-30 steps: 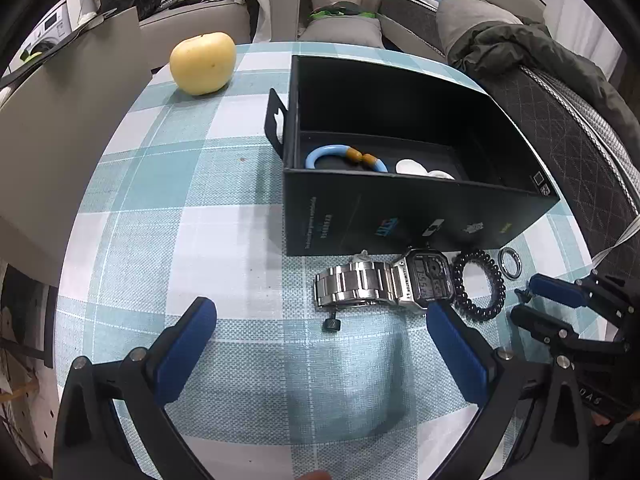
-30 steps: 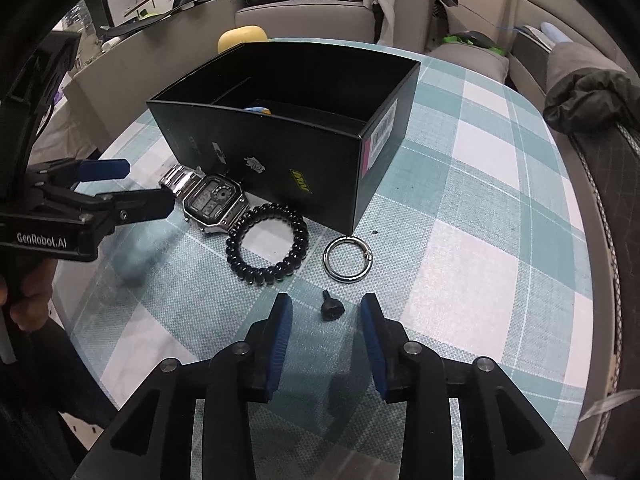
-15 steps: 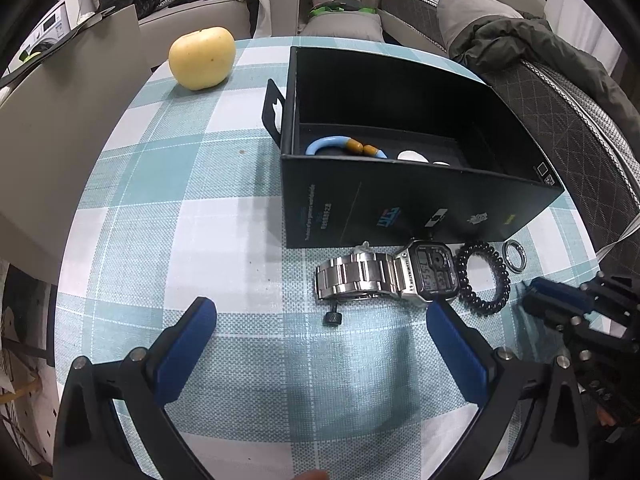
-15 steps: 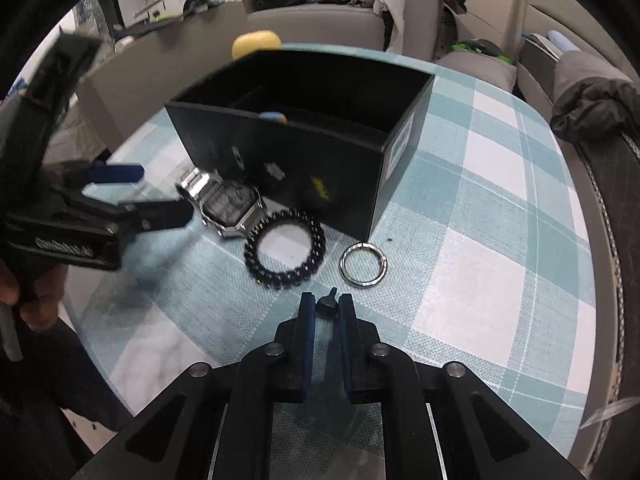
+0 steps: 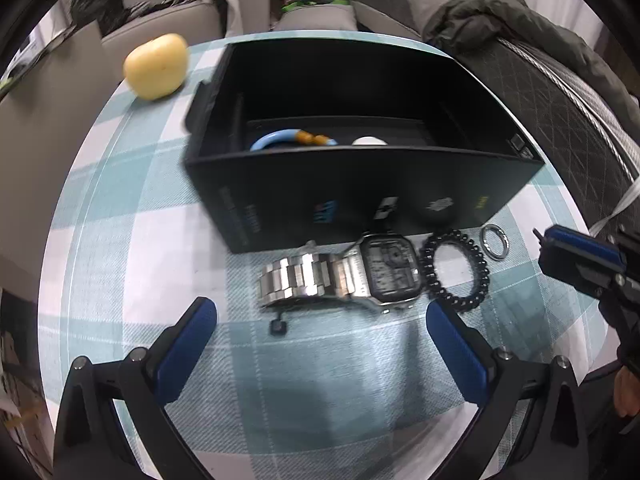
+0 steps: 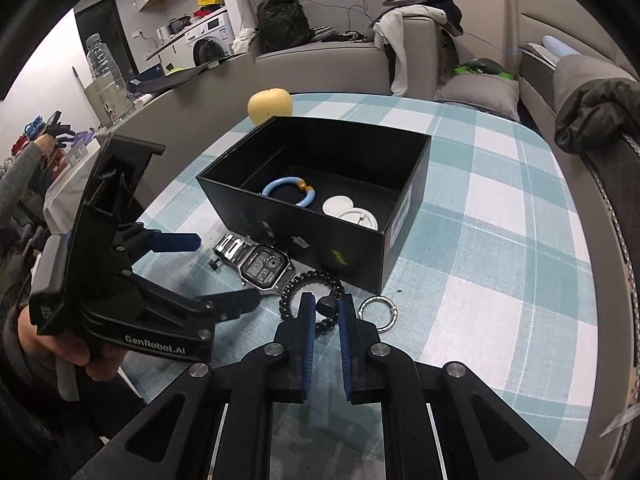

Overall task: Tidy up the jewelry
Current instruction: 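Grasp the silver watch with the left tool while the right tool holds the bead bracelet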

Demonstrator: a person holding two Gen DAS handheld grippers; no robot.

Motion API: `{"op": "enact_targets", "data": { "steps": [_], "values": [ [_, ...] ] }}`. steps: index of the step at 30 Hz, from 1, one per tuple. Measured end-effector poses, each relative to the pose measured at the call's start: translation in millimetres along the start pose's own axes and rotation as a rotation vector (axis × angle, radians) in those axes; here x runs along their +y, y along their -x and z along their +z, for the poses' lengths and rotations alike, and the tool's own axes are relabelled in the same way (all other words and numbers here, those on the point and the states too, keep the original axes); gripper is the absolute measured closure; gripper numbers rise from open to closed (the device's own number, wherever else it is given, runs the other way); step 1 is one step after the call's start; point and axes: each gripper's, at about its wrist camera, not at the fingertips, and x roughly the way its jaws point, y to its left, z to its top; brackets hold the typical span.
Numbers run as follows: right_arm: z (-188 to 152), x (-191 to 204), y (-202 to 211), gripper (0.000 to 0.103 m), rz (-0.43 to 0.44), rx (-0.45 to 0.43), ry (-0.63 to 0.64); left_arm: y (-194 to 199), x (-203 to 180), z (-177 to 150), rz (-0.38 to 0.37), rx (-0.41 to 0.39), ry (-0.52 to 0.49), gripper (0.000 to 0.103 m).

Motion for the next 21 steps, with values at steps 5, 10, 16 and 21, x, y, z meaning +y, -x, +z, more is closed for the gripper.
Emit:
{"op": "enact_targets", "data": {
  "steps": [5,10,16,21],
  "values": [
    [1.1,-7.7,-0.1,0.093,-0.004,-0.003,-0.018,-9.5,-9.9,3.4,0.056,0.005,-0.051,0.001],
    [1.9,-9.0,-0.2,0.093,-0.008,0.002,-0.025,-16.0,-7.0,8.2,0.053,-0.006,-0.028,0.002],
    [3.0,-4.1,1.2,0.092,-0.001,-0.004,-0.014,-9.7,-11.6,4.0,0.028,-0.043,-0.074,0.018],
    [2.9,0.3,-0.4,0.092,-0.002,-0.001,-0.001,-3.2,-14.5,-3.5,0.016,-0.058,-0.103,0.028]
  ]
}}
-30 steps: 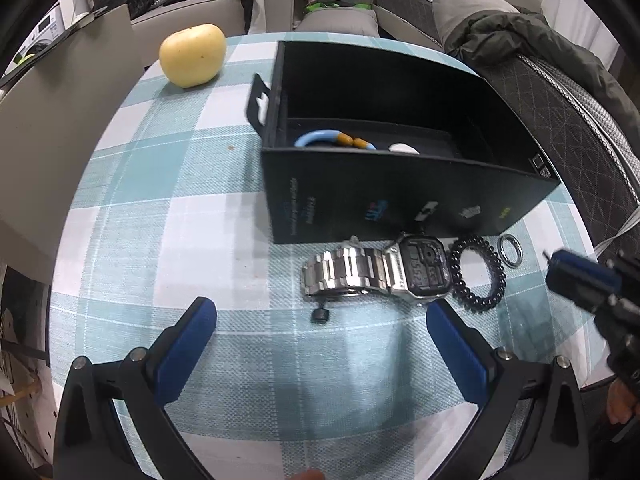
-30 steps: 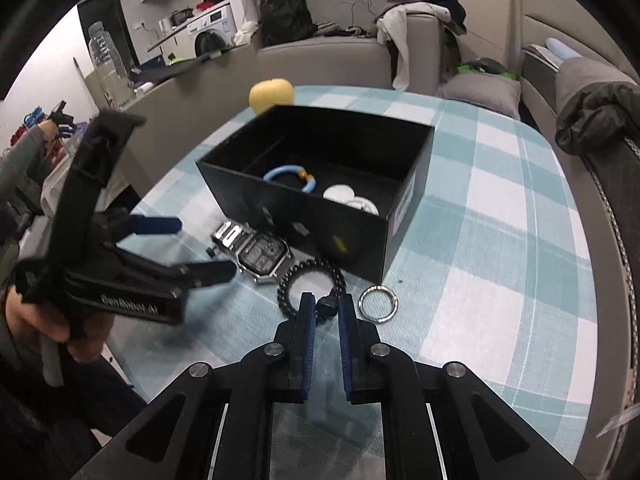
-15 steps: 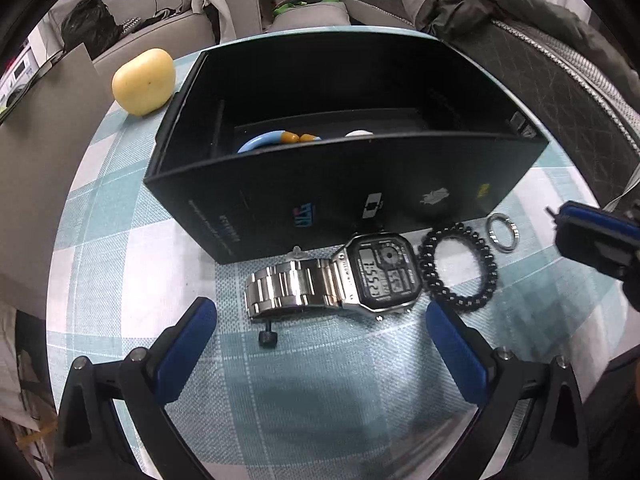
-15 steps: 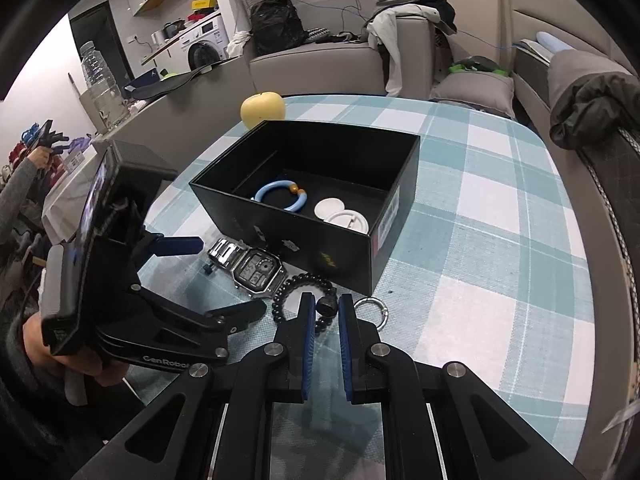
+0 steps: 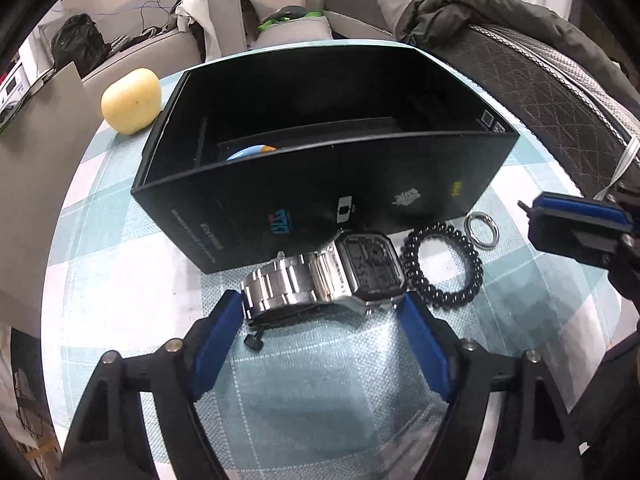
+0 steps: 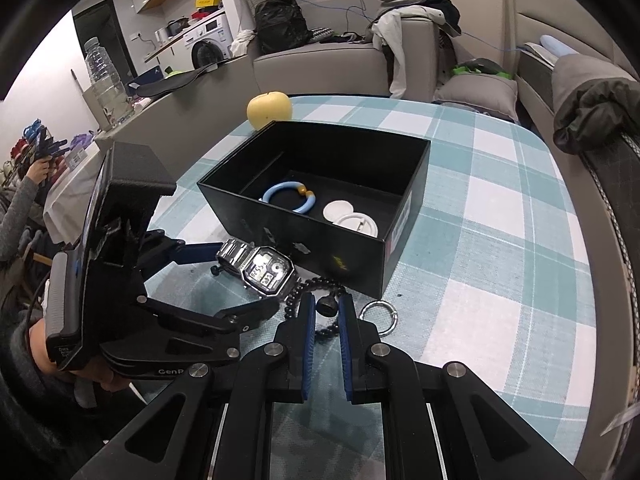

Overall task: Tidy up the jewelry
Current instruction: 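Grasp the silver watch with the left tool while the right tool holds the bead bracelet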

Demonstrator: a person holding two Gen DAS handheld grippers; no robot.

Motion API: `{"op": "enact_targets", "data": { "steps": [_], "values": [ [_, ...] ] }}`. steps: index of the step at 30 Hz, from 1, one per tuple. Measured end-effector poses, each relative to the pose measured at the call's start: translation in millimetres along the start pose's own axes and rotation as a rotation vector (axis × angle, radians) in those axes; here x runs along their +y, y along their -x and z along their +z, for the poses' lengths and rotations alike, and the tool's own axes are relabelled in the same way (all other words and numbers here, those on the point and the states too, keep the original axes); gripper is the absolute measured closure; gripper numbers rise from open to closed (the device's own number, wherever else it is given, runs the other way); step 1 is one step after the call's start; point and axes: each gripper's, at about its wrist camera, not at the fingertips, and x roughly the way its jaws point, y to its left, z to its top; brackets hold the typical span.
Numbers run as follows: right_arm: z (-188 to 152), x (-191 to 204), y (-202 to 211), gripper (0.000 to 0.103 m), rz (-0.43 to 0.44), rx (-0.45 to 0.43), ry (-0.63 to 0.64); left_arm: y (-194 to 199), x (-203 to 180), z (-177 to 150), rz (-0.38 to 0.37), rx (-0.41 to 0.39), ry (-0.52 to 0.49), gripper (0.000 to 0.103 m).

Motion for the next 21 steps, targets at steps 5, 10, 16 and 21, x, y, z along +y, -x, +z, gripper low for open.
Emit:
{"op": "enact_targets", "data": {
  "steps": [5,10,16,21],
  "values": [
    [2.0,1.8,-2.7,0.092,-0.005,0.003,0.003,6.2,6.3,-3.3,-0.006,-0.017,-0.005,0.035],
    [1.9,3.7,-6.3,0.092,-0.008,0.012,0.008,12.7,27.6,-4.0,-0.066,-0.012,0.078,0.09],
    [3.1,6.7,-9.6,0.092,-0.007,0.017,0.014,18.7,31.2,-4.9,-0.06,-0.038,0.08,0.098],
    [4.4,6.1,-9.7,0.092,-0.008,0.014,0.011,25.8,31.1,-6.9,-0.077,-0.061,0.089,0.099]
  ]
}}
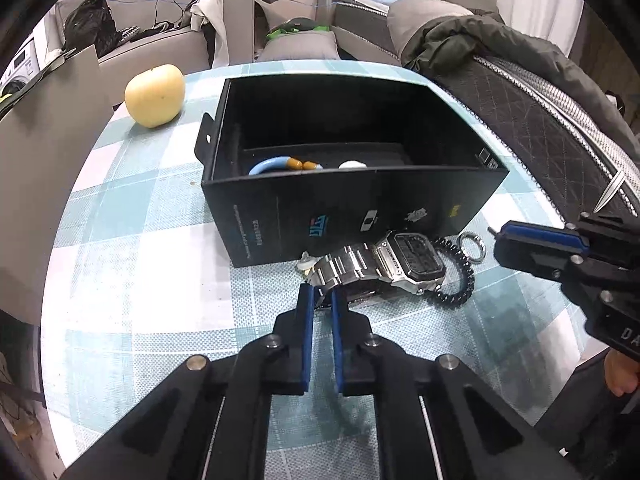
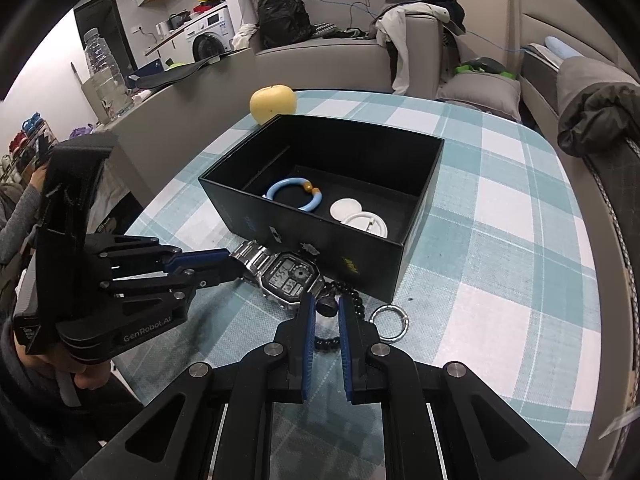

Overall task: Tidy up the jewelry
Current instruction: 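Grasp the silver watch with the left tool while the right tool holds the bead bracelet, then lift the silver watch with the left tool and lower it into the box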

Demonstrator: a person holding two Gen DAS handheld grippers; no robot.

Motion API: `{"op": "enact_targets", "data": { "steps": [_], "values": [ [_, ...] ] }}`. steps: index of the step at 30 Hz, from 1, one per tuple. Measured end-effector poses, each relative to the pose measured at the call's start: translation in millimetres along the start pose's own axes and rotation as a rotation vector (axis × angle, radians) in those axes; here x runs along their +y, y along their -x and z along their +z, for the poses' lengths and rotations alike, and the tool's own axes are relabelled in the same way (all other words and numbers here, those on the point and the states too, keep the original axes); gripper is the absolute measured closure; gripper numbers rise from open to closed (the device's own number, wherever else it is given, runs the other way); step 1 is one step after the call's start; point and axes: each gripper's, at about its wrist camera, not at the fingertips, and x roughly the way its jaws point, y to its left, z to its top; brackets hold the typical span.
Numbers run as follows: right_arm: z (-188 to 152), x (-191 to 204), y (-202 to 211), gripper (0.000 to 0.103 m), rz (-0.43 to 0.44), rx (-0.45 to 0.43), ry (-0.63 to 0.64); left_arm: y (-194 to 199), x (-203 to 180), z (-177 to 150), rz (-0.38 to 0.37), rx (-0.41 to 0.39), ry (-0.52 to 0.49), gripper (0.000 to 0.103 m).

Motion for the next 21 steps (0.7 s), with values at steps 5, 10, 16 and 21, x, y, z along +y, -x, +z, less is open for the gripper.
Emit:
{"op": "enact_targets", "data": {
  "steps": [5,10,16,21],
  "values": [
    [1.5,-1.0,1.6,0.092,0.0,-0.008,-0.005,10.1,3.3,-1.9,-0.036,-0.038,0.014,0.1],
    [2.9,-2.1,2.7,0.092,-0.005,-0.016,-0.008,16.2,5.8,2.5,-0.051,-0.067,0.029,0.101],
    [4.7,0.2,6.5,0.092,-0.003,-0.037,-0.004,20.8,4.9,5.8,-0.059,-0.09,0.035,0.101],
    [8.5,-0.2,10.4,0.092,-0.005,-0.066,-0.012,26.8,5.0,6.6,-0.097,-0.108,0.048,0.101]
  ]
}}
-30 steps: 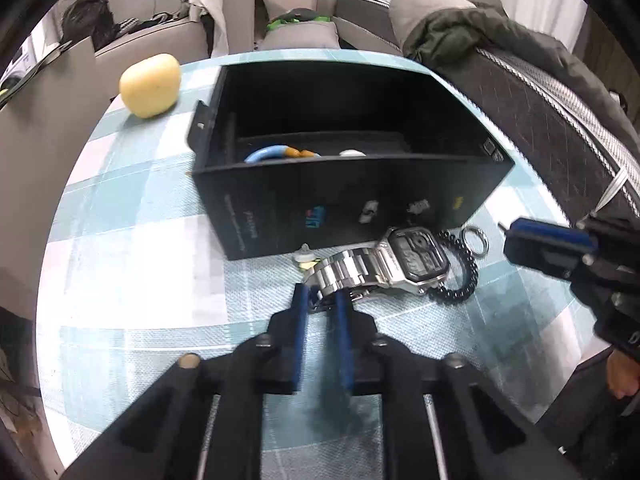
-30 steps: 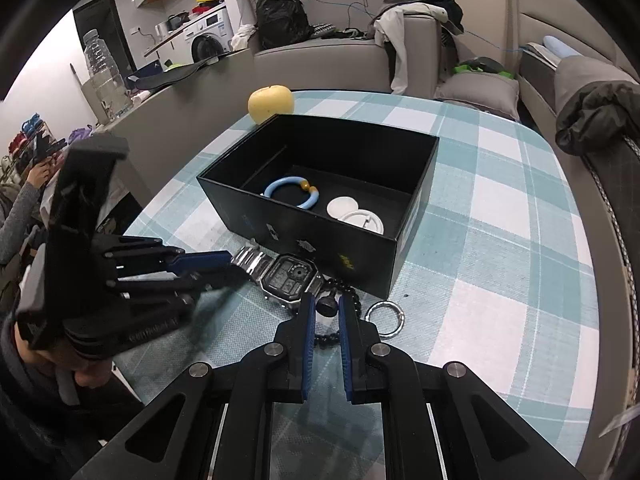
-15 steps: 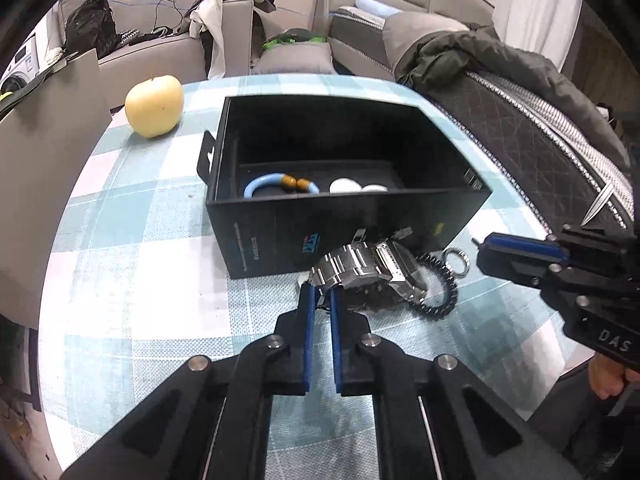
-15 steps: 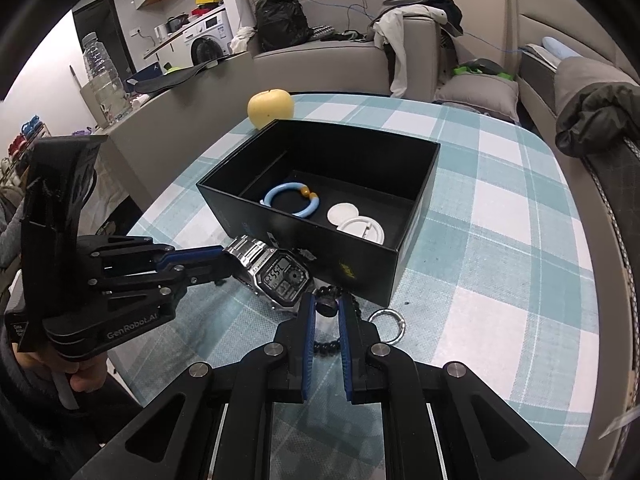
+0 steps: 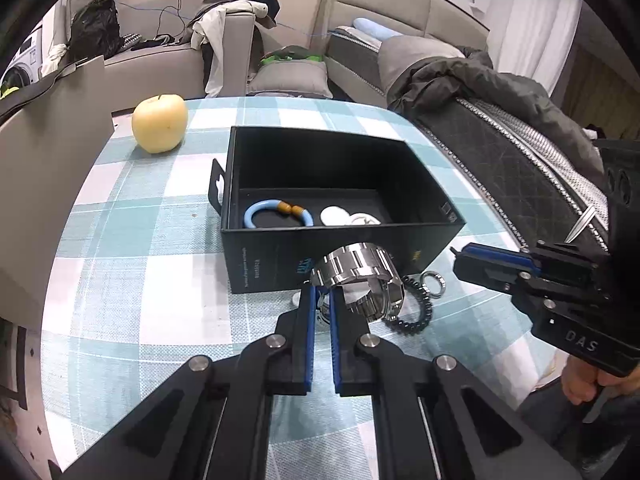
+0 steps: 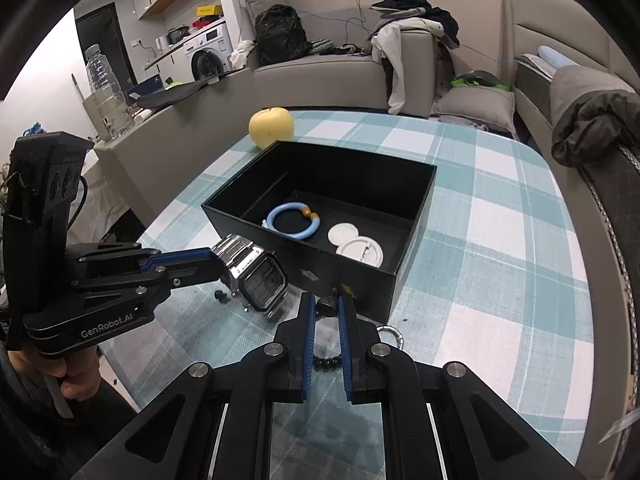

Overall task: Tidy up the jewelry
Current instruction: 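Lift the silver watch with the left tool and lower it into the box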

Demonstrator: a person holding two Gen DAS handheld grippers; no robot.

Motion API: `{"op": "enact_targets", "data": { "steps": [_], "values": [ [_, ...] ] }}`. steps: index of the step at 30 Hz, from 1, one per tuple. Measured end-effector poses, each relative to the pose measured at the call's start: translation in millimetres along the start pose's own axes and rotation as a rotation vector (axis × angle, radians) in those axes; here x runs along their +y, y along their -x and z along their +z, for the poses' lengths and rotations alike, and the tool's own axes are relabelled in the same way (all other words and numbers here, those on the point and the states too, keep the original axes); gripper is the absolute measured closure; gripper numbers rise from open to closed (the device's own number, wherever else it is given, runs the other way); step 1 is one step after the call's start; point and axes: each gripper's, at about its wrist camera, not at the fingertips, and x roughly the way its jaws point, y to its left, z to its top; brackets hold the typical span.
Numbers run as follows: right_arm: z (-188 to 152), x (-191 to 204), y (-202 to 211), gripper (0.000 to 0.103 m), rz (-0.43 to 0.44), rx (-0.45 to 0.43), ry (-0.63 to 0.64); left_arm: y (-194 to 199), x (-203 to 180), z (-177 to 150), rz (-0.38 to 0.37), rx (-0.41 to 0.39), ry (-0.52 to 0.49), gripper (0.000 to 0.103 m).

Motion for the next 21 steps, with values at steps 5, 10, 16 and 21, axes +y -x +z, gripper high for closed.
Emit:
{"op": "enact_targets", "data": {
  "steps": [5,10,16,21],
  "values": [
    [4.7,1.2,9.3,0.092,0.002,-0.047,-0.003,12.1,-0.6,4.6,-0.043,-0.037,0.003,0.101],
    [9.1,2.4,20.1,0.092,0.006,-0.105,0.0,25.0,-2.7,9.9,-0.067,-0.079,-0.005,0.101],
    [14.9,0.7,22.0,0.092,-0.002,-0.129,-0.011,33.0,0.0,15.9,-0.073,-0.12,0.003,0.101],
    [14.9,5.7,20.3,0.092,-0.005,-0.128,0.001,38.1,3.4,19.8,-0.075,-0.149,0.01,0.101]
  ]
}}
